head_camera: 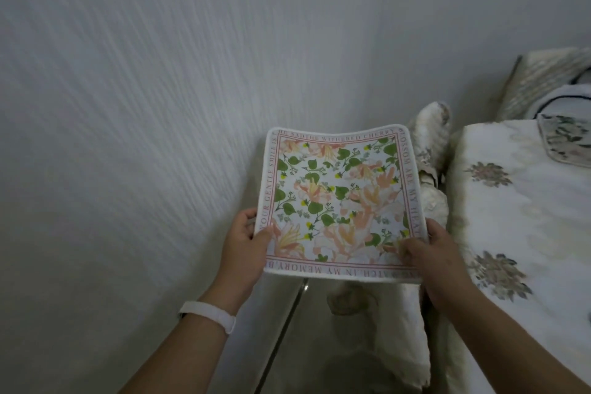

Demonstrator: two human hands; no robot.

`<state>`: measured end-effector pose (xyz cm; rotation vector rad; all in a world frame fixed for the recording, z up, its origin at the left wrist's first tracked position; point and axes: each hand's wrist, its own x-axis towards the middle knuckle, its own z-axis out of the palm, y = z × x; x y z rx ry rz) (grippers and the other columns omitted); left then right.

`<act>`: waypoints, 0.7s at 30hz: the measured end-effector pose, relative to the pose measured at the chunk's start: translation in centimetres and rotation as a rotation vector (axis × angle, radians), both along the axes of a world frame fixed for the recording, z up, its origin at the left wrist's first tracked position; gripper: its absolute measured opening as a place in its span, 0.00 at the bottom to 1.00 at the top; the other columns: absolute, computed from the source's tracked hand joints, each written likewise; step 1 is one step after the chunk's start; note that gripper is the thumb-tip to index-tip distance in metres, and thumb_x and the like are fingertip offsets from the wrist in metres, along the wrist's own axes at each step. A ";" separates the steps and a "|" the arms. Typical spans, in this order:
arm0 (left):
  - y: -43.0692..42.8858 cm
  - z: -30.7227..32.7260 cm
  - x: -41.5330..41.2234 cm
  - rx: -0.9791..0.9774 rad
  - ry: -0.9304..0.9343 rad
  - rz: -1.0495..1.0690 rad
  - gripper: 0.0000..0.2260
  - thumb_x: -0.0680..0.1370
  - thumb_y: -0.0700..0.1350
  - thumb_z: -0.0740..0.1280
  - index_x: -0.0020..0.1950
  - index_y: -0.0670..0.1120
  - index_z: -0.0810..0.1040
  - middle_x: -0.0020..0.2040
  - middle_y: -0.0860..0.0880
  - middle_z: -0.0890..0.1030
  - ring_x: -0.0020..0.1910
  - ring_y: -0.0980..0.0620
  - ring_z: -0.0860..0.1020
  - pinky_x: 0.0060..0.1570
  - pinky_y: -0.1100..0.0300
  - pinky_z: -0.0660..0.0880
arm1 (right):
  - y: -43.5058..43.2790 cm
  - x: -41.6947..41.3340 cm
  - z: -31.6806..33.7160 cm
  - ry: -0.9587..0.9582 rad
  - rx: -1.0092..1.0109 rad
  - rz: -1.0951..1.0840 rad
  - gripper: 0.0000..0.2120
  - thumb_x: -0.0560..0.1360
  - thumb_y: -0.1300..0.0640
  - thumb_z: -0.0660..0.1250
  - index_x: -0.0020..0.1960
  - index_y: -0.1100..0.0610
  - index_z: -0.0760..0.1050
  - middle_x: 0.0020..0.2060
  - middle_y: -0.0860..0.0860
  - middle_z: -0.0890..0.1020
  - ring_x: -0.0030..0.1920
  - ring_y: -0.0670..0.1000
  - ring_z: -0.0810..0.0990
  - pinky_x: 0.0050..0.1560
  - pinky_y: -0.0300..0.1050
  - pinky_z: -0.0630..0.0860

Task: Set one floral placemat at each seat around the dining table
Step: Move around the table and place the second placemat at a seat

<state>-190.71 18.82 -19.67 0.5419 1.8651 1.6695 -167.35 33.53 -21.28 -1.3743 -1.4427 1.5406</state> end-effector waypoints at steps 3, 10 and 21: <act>3.7 -0.7 -1.0 -0.009 -0.034 -0.069 0.09 0.79 0.36 0.64 0.53 0.49 0.76 0.49 0.47 0.84 0.42 0.49 0.85 0.35 0.54 0.81 | 2.0 0.0 -0.6 -0.050 -0.002 -0.081 0.20 0.70 0.69 0.64 0.50 0.45 0.78 0.47 0.48 0.85 0.44 0.55 0.85 0.43 0.58 0.83; 13.3 -1.9 -1.9 0.016 -0.263 -0.188 0.08 0.77 0.35 0.66 0.53 0.45 0.75 0.49 0.44 0.84 0.40 0.46 0.85 0.34 0.54 0.80 | 5.2 0.2 -0.8 -0.110 0.014 -0.313 0.16 0.72 0.68 0.62 0.54 0.51 0.76 0.48 0.53 0.84 0.45 0.56 0.85 0.45 0.60 0.83; 26.3 -2.3 2.2 -0.042 -0.292 -0.590 0.05 0.78 0.37 0.67 0.52 0.43 0.75 0.51 0.42 0.83 0.42 0.43 0.85 0.36 0.49 0.82 | 6.8 5.3 0.3 -0.065 0.013 -0.704 0.17 0.69 0.71 0.61 0.48 0.51 0.76 0.47 0.52 0.84 0.46 0.55 0.84 0.42 0.53 0.83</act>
